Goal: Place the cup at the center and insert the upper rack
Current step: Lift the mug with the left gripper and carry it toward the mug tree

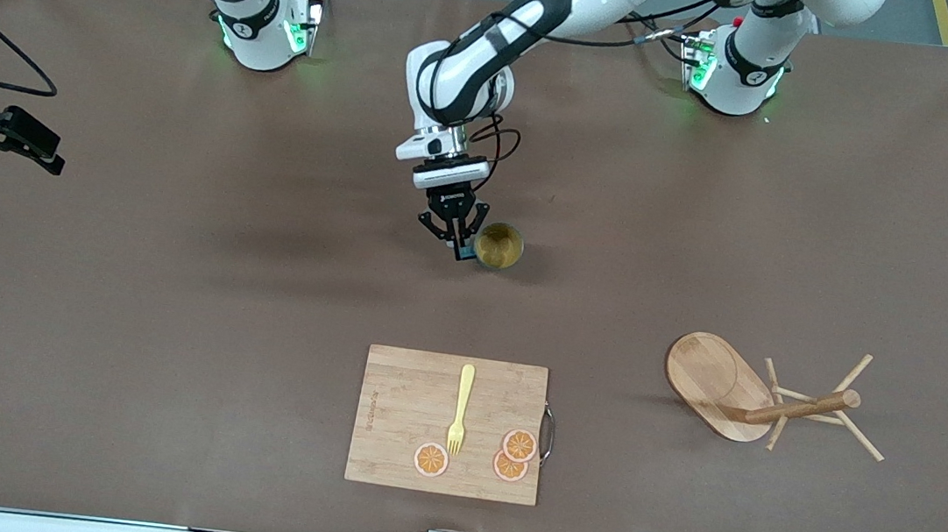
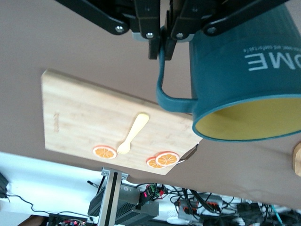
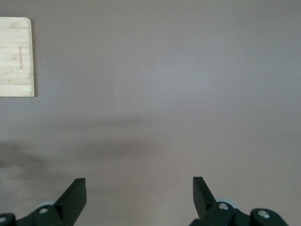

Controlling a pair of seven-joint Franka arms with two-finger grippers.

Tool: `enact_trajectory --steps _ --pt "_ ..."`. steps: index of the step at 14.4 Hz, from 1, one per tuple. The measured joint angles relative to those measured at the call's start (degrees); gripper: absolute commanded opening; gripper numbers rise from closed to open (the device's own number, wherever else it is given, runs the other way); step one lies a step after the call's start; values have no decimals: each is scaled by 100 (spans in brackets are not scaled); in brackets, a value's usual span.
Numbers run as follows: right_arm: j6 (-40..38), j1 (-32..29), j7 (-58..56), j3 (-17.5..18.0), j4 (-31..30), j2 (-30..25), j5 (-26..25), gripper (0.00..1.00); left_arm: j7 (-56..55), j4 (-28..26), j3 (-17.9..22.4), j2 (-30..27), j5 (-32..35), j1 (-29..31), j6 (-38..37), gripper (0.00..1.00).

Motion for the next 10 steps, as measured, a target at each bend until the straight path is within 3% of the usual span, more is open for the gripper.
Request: enact_trajectory --steps 6,10 --pt "1 0 0 -1 6 0 -1 100 1887 308 2 -1009 -2787 1015 760 0" --pt "7 -1 0 -4 9 0 -2 100 2998 311 0 -1461 -4022 1702 767 0"
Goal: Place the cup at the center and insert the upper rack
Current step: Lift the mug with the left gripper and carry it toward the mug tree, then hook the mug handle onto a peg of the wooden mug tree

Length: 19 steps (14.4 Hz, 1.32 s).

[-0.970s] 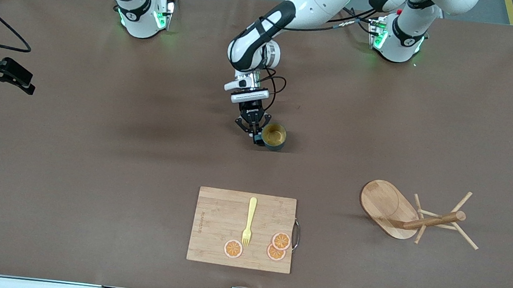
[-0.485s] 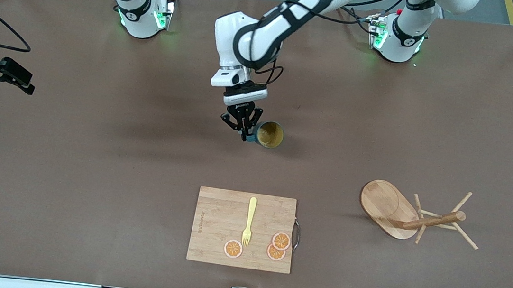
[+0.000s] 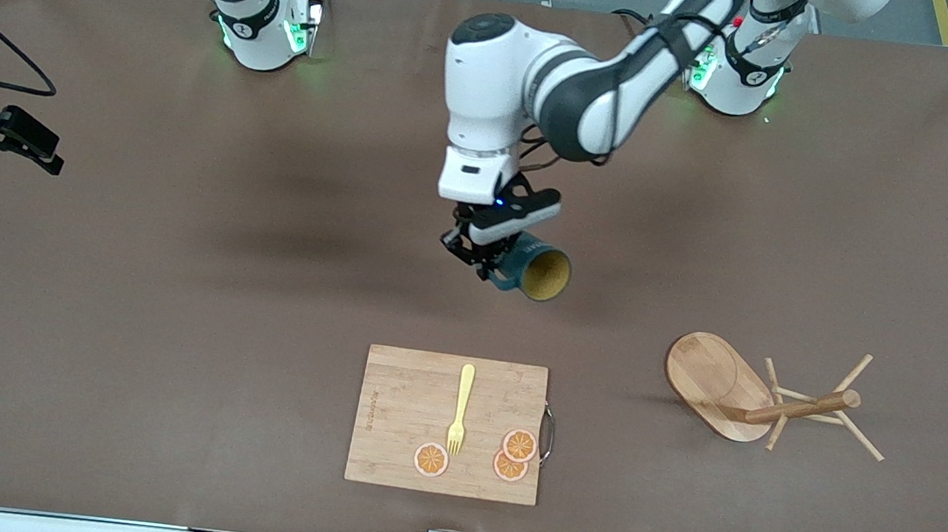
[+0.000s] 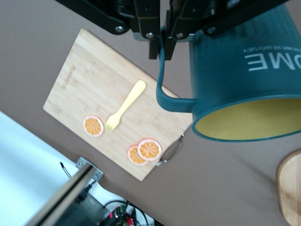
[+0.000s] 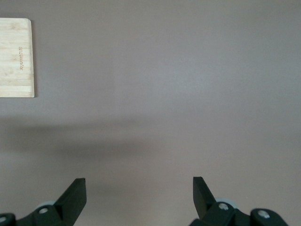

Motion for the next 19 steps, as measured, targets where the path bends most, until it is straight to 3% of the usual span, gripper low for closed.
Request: enact_trajectory --steps 10,15,19 --pt "29 1 0 1 55 0 -6 100 1929 113 11 -495 -4470 2087 -40 0" --pt "29 -2 0 -9 64 0 -16 100 2287 85 8 -492 -5993 3035 -387 0" --pt "28 -3 0 -11 63 0 -17 100 2294 60 9 -472 -6297 3542 -457 0"
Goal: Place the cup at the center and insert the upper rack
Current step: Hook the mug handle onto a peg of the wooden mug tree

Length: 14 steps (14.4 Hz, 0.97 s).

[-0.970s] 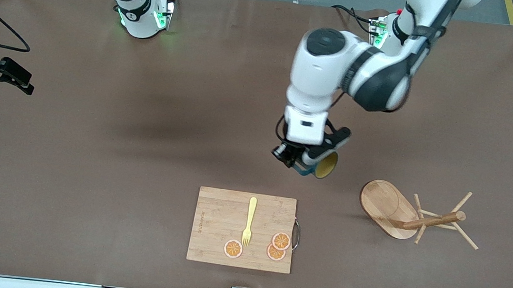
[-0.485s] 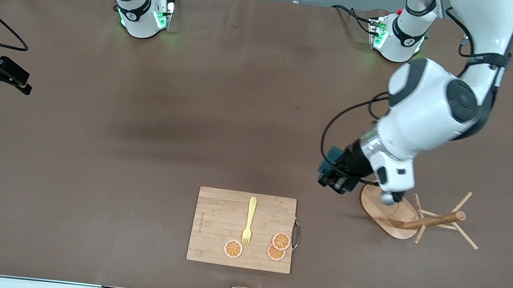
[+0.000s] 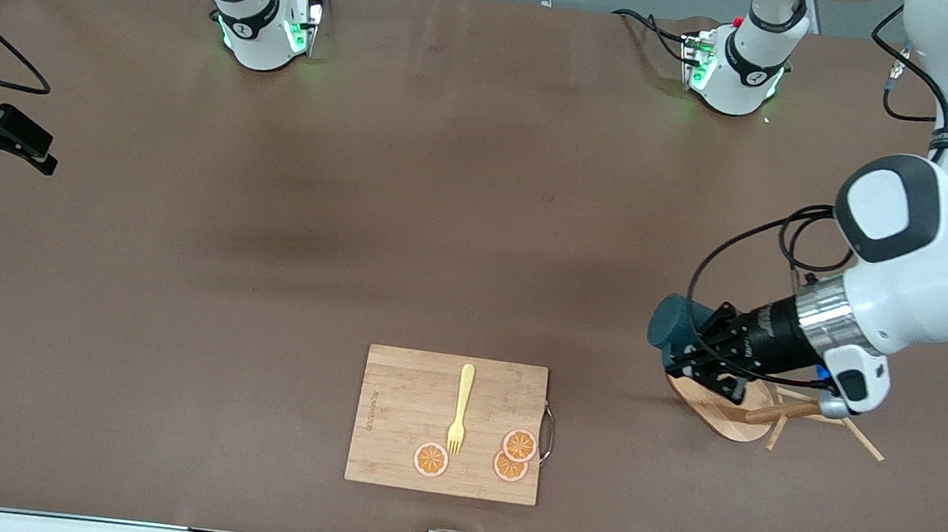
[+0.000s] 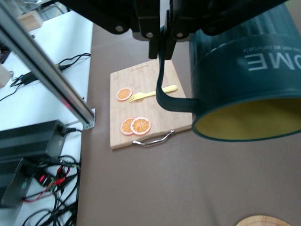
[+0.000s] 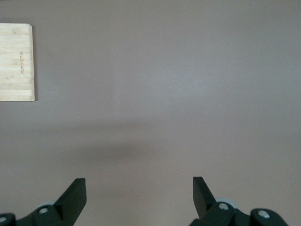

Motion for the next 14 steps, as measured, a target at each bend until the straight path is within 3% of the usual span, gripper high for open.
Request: enact_trajectory --steps 5,14 --pt "0 0 0 -1 0 0 0 100 217 -18 -1 173 -231 528 -6 0" --pt "-1 0 0 -1 0 0 -1 100 692 -16 12 474 -283 833 12 2"
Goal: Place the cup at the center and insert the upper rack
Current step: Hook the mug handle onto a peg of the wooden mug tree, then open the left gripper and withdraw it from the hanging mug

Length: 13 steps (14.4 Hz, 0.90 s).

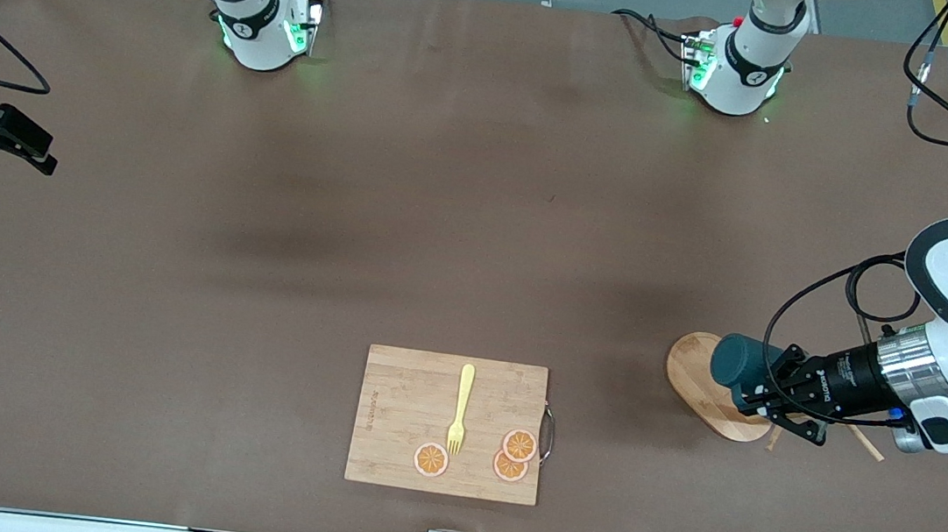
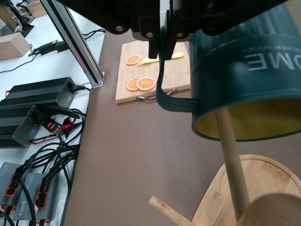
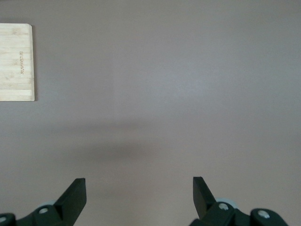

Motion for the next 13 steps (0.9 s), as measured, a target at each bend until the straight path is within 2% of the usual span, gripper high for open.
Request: enact_trajectory --steps 8,9,10,11,12,13 --pt "0 0 0 0 13 0 0 100 28 3 21 83 0 295 16 9" --pt "0 0 0 0 13 0 0 100 42 3 21 105 0 326 32 17" --pt "0 0 0 -1 13 0 0 100 52 3 22 123 0 343 60 40" --pt "0 0 0 -1 13 0 0 100 53 3 23 133 0 357 81 72" --pt "0 0 0 -1 13 0 0 100 54 8 23 136 0 374 99 100" --pt "0 0 0 -1 13 0 0 100 65 19 23 136 0 389 106 100"
